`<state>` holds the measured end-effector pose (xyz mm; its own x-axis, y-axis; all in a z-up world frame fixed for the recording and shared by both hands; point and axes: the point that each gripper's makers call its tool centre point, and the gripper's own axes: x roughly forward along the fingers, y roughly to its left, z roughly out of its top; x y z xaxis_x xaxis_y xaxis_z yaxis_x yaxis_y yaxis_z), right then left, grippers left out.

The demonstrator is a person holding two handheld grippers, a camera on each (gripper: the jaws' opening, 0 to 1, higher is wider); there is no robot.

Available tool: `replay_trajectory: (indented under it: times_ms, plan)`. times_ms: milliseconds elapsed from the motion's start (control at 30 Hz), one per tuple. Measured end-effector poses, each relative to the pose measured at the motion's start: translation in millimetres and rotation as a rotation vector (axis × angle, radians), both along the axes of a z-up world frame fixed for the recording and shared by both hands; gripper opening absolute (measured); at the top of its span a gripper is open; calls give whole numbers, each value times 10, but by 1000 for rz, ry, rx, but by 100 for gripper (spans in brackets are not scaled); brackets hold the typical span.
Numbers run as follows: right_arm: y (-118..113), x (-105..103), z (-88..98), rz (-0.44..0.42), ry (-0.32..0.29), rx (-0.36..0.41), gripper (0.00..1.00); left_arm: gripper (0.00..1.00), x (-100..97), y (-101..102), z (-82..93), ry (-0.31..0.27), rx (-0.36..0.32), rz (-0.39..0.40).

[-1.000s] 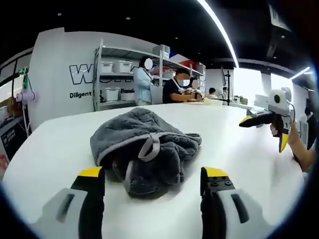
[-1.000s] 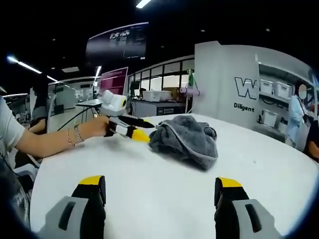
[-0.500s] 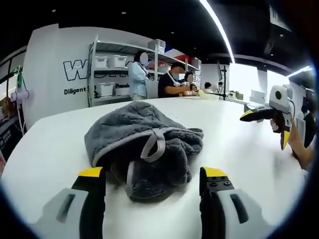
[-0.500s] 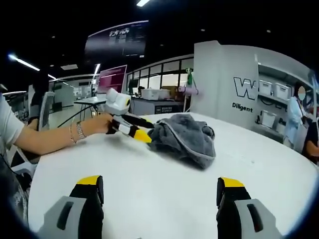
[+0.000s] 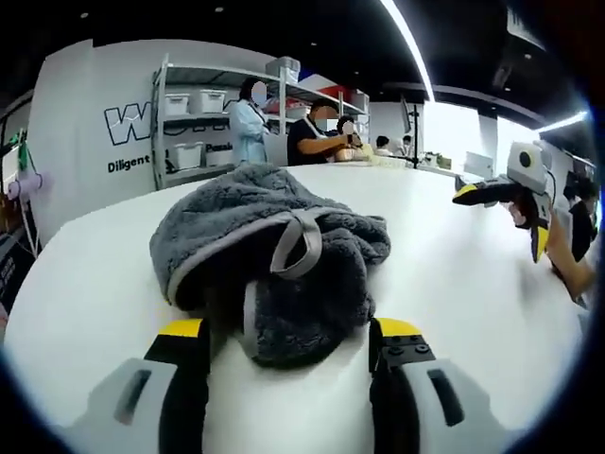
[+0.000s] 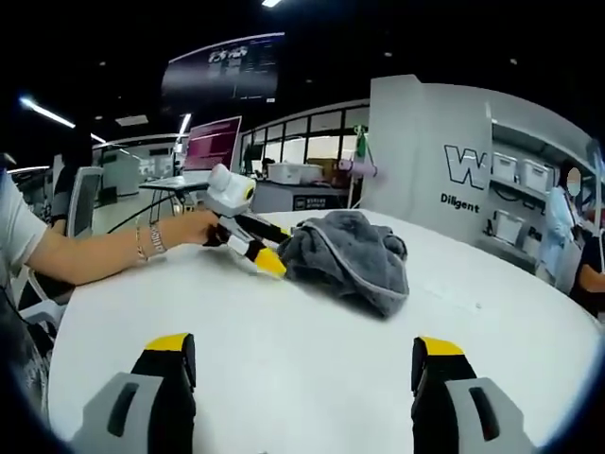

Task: Fold the towel on the table until its edges align and the towel forms a compact rectangular stack.

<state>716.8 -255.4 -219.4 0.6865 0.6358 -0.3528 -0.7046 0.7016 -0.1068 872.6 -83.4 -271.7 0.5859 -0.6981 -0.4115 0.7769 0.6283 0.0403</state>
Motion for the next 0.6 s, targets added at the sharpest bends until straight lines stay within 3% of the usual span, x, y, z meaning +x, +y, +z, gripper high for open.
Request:
replay_trajectory:
  times_ms: [100,200,333,500,600]
  plan:
    - [13,-1,-2,5,1,0,99,66,4,30,-18,-4,13,-19]
    - [16,-4,-14,5,3,-6,99,64,60,15,67,5,-81,6]
    - [11,-1,-25,0,8,1,99,61,91,16,43,-14,-40,-3]
    - [4,11,-19,-5,8,7,99,56,77,-26,34,-32,-40,-2]
    - [9,15,-4,-2,4,13,99,44,99,17,14,-43,-18,15]
